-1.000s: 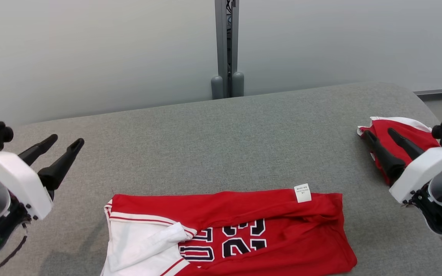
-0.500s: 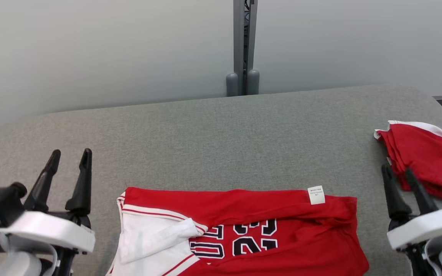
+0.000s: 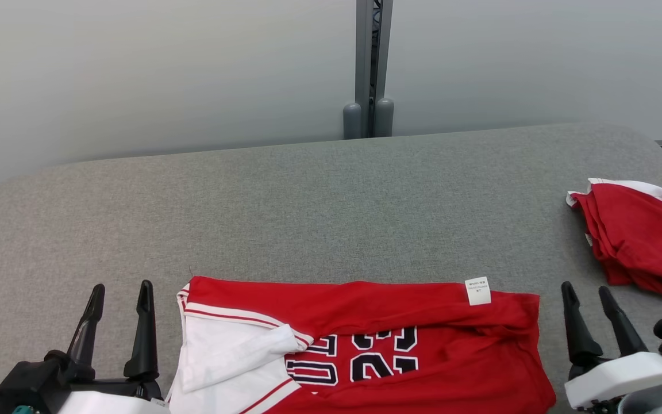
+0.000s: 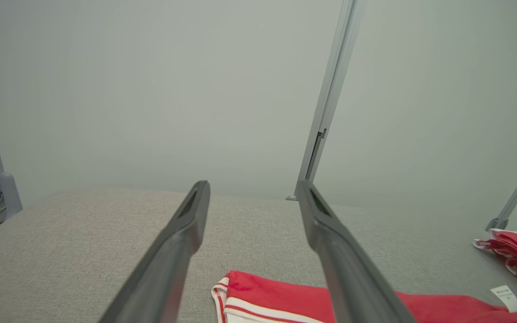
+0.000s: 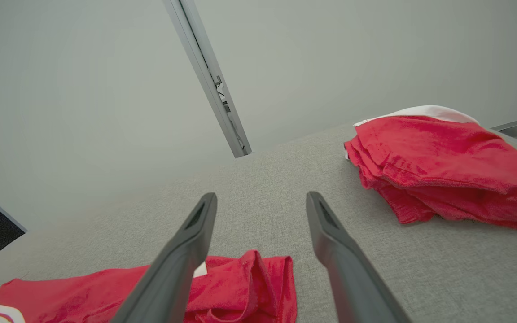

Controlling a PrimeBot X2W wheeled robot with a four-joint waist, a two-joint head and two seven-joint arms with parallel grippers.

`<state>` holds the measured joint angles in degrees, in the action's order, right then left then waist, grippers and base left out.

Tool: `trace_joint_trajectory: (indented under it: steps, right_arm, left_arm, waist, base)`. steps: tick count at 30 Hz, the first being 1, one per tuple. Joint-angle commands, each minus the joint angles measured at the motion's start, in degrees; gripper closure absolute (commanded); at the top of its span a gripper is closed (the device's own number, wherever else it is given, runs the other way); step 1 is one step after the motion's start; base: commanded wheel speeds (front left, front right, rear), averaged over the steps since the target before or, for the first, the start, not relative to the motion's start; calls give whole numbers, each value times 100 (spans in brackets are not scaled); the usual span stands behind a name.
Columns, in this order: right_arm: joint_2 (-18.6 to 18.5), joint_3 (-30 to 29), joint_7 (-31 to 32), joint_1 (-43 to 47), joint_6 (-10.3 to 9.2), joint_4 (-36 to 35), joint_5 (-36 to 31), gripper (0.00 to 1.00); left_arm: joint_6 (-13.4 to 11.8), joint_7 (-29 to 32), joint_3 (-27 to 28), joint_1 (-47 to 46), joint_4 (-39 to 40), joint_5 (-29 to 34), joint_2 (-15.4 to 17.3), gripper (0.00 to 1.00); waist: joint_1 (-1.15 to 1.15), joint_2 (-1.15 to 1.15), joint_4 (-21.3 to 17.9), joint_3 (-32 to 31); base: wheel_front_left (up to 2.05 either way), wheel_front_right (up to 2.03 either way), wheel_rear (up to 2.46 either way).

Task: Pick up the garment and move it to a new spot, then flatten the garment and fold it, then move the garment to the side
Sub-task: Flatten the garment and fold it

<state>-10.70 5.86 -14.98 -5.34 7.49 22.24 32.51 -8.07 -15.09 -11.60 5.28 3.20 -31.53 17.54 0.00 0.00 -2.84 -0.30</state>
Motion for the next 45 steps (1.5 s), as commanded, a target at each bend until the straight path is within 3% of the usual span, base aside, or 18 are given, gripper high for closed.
trace_joint_trajectory:
  steps: [1, 9, 18, 34, 35, 37, 45]
  right_arm:
    - [58, -20, 64, -90, 1, 84, -109, 0]
    - [406, -250, 942, -612, 1, 1139, -401, 0]
    - [562, -442, 1312, -776, 1, 2069, -452, 0]
    - [777, 431, 1490, -1025, 3, 2840, 238, 0]
    - [784, 482, 1482, -1024, 3, 2861, 284, 47]
    - [782, 552, 1421, -1036, 3, 2872, 347, 100]
    - [408, 486, 846, -1269, 1, 2679, 457, 100]
  left_arm:
    - [170, -6, 151, 22, -81, 149, -117, 0]
    - [677, -6, 373, -128, -367, 535, -532, 0]
    - [986, -6, 454, -186, -612, 776, -792, 0]
    - [1269, -6, 562, -253, -827, 1052, -1023, 0]
    - [1285, -6, 560, -256, -839, 1062, -1028, 0]
    - [1312, -6, 565, -256, -859, 1078, -1043, 0]
    - [1361, -6, 619, -233, -929, 1110, -1107, 0]
  waist:
    - [0, 0, -20, 12]
    - [0, 0, 8, 55]
    - [0, 0, 211, 81]
    - [0, 0, 387, 106]
    - [0, 0, 396, 102]
    - [0, 0, 412, 96]
    - [0, 0, 332, 84]
  base:
    - [0, 0, 0]
    - [0, 0, 0]
    - [0, 0, 0]
    - [0, 0, 0]
    - [0, 0, 0]
    - [0, 0, 0]
    - [0, 0, 0]
